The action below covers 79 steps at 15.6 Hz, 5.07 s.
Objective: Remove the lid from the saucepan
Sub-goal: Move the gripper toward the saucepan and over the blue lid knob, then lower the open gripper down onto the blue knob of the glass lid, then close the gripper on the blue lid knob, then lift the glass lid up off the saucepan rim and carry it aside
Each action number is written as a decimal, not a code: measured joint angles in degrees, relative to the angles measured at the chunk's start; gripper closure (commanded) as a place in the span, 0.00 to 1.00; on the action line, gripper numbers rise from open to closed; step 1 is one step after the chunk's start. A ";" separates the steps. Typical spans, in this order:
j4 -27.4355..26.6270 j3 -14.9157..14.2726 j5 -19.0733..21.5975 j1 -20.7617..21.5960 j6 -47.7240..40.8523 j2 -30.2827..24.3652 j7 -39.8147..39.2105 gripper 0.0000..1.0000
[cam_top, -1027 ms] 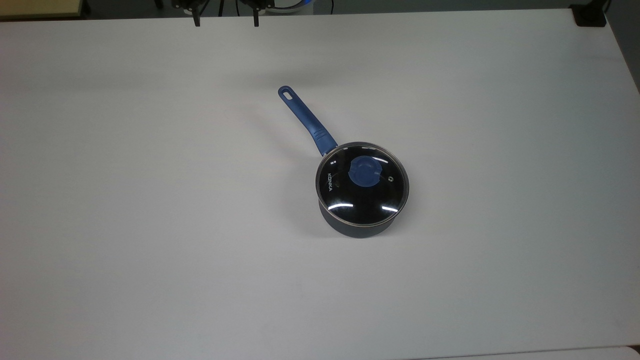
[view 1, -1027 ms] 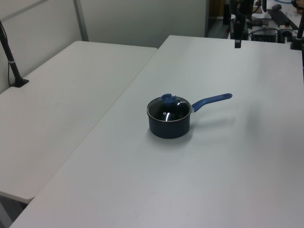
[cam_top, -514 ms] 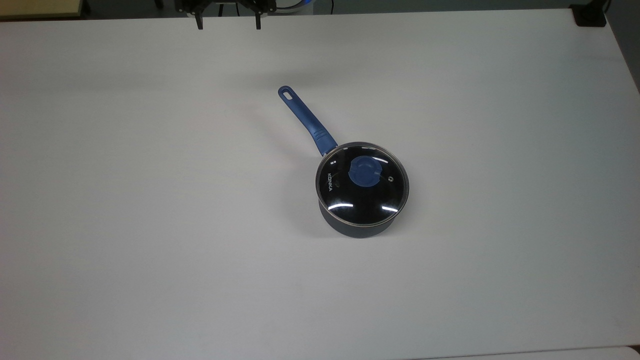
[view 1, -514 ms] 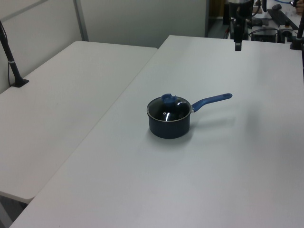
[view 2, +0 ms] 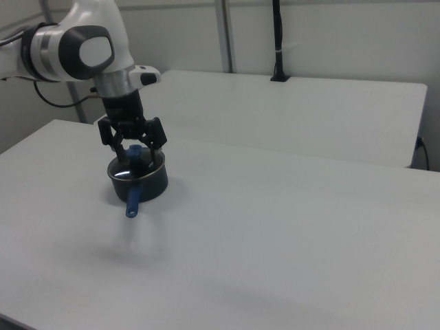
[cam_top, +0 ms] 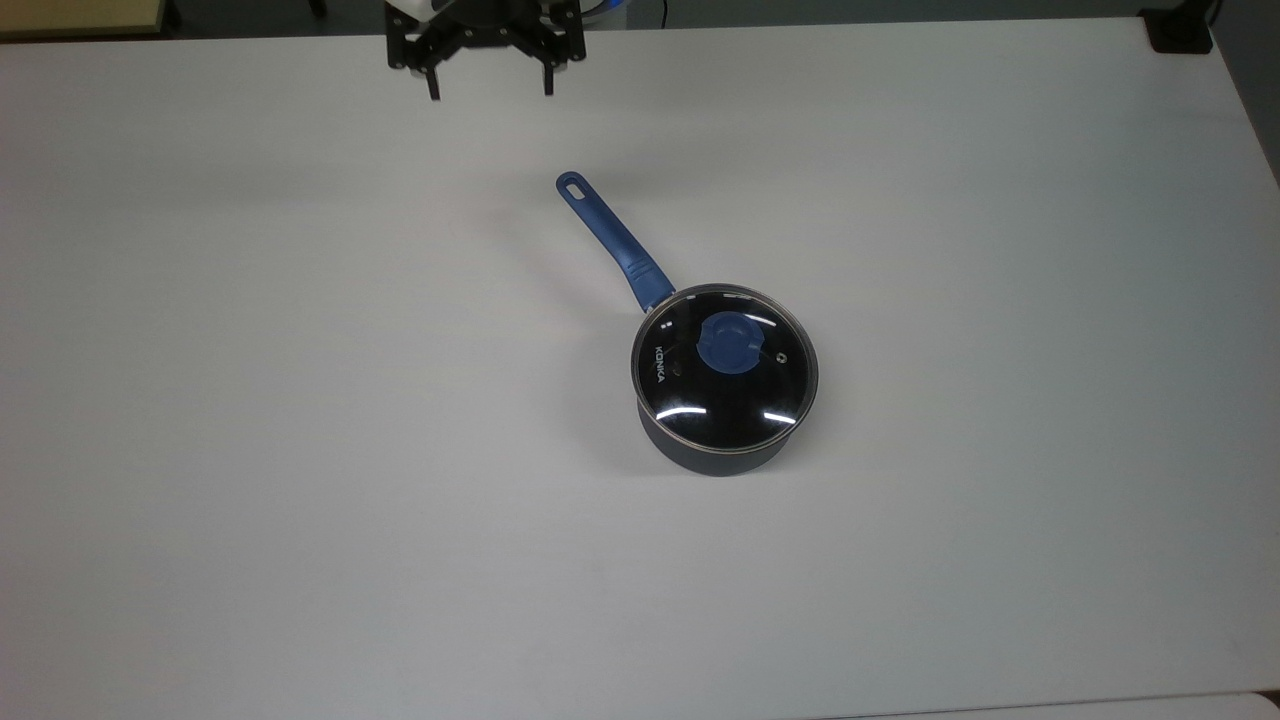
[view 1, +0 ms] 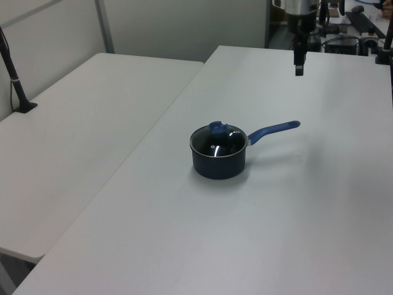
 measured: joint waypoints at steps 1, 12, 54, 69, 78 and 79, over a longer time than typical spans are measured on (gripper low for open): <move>0.00 0.02 0.05 0.39 1.79 0.35 0.31 0.00; 0.23 0.22 2.01 7.15 14.40 6.34 11.12 0.00; 20.14 -2.09 4.32 16.14 27.19 29.68 15.41 0.00; 20.07 -2.21 4.92 17.72 24.31 29.67 12.49 0.52; 20.14 -2.33 4.92 17.70 22.28 28.31 12.12 0.54; 20.15 -2.33 4.92 17.70 21.91 27.81 12.12 0.54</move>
